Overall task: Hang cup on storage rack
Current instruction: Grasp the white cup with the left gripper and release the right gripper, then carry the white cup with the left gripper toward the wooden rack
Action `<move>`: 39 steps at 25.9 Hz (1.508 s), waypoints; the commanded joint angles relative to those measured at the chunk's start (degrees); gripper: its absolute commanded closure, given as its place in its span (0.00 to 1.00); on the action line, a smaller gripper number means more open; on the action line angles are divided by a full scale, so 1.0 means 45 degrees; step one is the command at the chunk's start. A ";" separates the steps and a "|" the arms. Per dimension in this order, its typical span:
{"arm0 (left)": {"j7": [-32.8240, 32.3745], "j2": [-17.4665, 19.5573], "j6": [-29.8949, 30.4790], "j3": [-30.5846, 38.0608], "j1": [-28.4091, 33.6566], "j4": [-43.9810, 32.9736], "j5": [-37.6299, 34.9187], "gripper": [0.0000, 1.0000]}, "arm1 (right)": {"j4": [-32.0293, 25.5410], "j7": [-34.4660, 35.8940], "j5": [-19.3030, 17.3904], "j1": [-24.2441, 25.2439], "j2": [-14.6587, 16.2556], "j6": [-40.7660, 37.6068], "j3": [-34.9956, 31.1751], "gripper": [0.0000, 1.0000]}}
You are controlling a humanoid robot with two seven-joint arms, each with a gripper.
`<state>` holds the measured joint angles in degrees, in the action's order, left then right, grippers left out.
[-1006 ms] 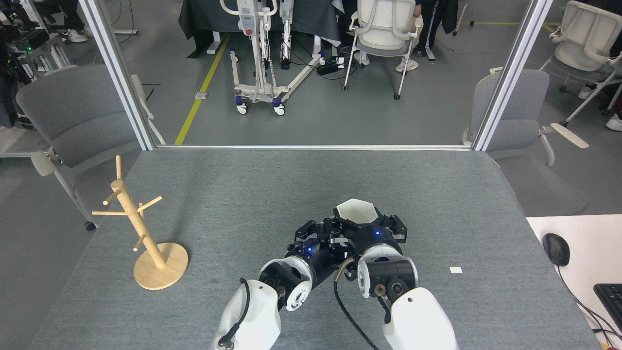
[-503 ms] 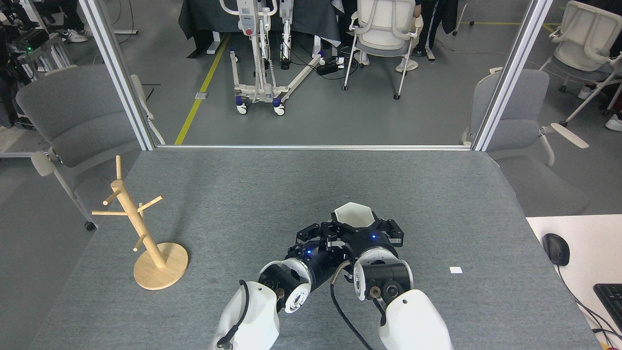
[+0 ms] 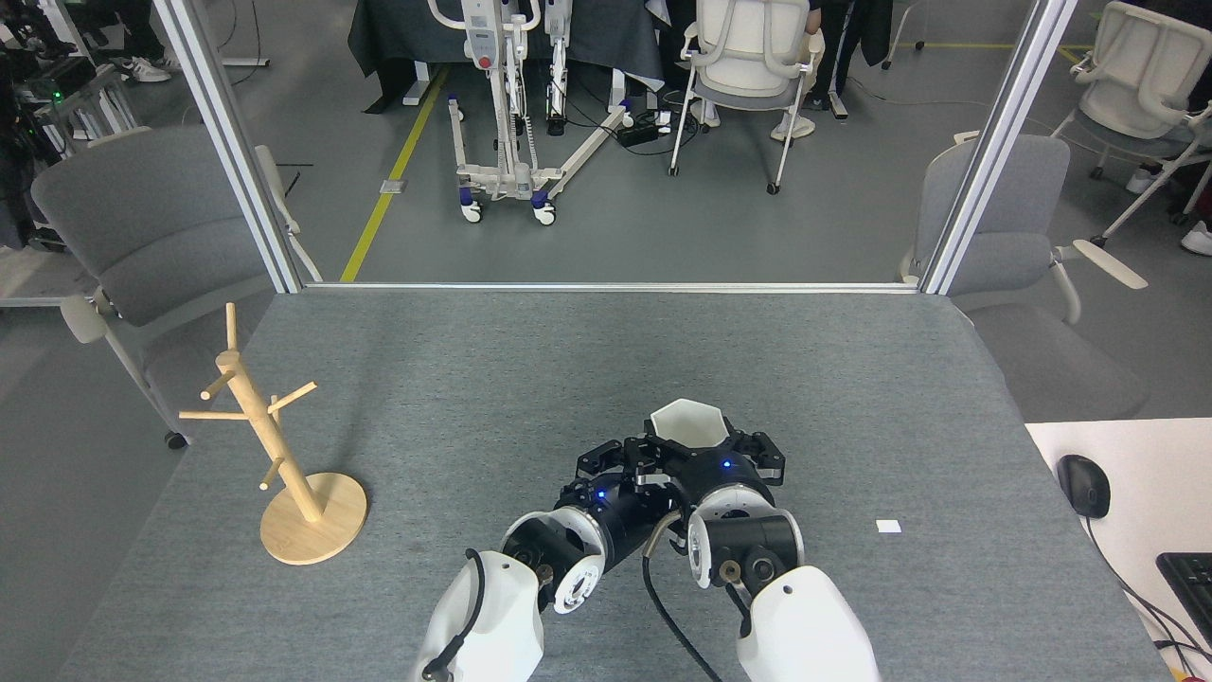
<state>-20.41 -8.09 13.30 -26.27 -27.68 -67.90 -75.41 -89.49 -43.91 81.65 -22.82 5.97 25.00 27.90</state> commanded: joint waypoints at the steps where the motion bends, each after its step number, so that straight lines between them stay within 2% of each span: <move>1: -0.0015 0.0001 -0.0122 0.0017 0.0019 0.0108 -0.0001 1.00 | 0.0005 0.1008 0.0001 -0.0008 0.0001 -0.0048 0.0128 0.05; 3: -0.0015 0.0001 -0.0122 0.0056 0.0019 0.0108 -0.0001 1.00 | 0.0005 0.1672 -0.0058 -0.0008 0.0001 -0.0067 0.0128 0.01; 9: 0.0005 0.0040 -0.0103 0.0095 0.0038 0.0303 0.0019 1.00 | 0.0005 0.3664 -0.0136 -0.0027 0.0021 -0.0673 0.0050 0.01; 13: 0.0005 0.0040 -0.0083 0.0115 0.0331 0.0342 -0.0020 1.00 | 0.0005 0.5694 -0.0155 0.0090 0.0021 -0.0751 -0.0673 0.01; 16: 0.0063 0.0157 0.0092 0.0095 0.1073 -0.0087 -0.0118 1.00 | 0.0005 0.7883 -0.0273 0.0149 0.0118 -0.0927 -0.2079 0.01; 18: 0.0102 0.0255 0.0248 0.0076 0.1659 -0.0888 -0.0137 1.00 | 0.0161 0.9288 -0.1131 0.0539 0.0216 -0.2000 -0.3739 0.01; 20: 0.0122 0.0684 0.0424 0.0095 0.2479 -0.1962 -0.0157 1.00 | 0.0571 1.0558 -0.1874 0.1008 0.0665 -0.3933 -0.5418 0.01; 21: 0.0161 0.1055 0.0522 0.0115 0.2831 -0.2586 -0.0157 1.00 | 0.0864 1.1046 -0.1991 0.1223 0.1094 -0.5046 -0.6297 0.01; 23: 0.0220 0.1876 0.0600 0.0134 0.3456 -0.3720 -0.0157 1.00 | 0.1665 1.1496 -0.1991 0.1926 0.1720 -0.7040 -0.7802 0.01; 26: 0.0727 0.2910 0.0639 0.0329 0.4413 -0.5262 -0.0176 1.00 | 0.2466 1.1555 -0.1874 0.3234 0.1857 -0.9246 -0.9149 0.01; 30: 0.2153 0.4766 0.0737 0.1169 0.5487 -0.6376 -0.0157 1.00 | 0.1860 1.1574 -0.1210 0.5168 0.1720 -0.9716 -0.9911 0.01; 33: 0.3266 0.5801 0.1479 0.2516 0.6542 -0.6845 -0.0157 1.00 | 0.1353 1.1574 -0.0663 0.5540 0.1544 -0.9520 -0.9950 0.01; 37: 0.4243 0.5938 0.3667 0.5291 0.7987 -0.6865 -0.0157 1.00 | 0.1372 1.1535 -0.0331 0.5520 0.1368 -0.8837 -0.9950 0.01; 39: 0.4497 0.5919 0.4896 0.6813 0.8885 -0.6865 -0.0157 1.00 | 0.1372 1.1535 -0.0292 0.5423 0.1603 -0.8641 -0.9911 0.01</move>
<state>-2.53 18.07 27.99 -5.01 6.92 -98.56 -76.13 -83.17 8.36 79.54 1.74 12.60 -15.49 -16.75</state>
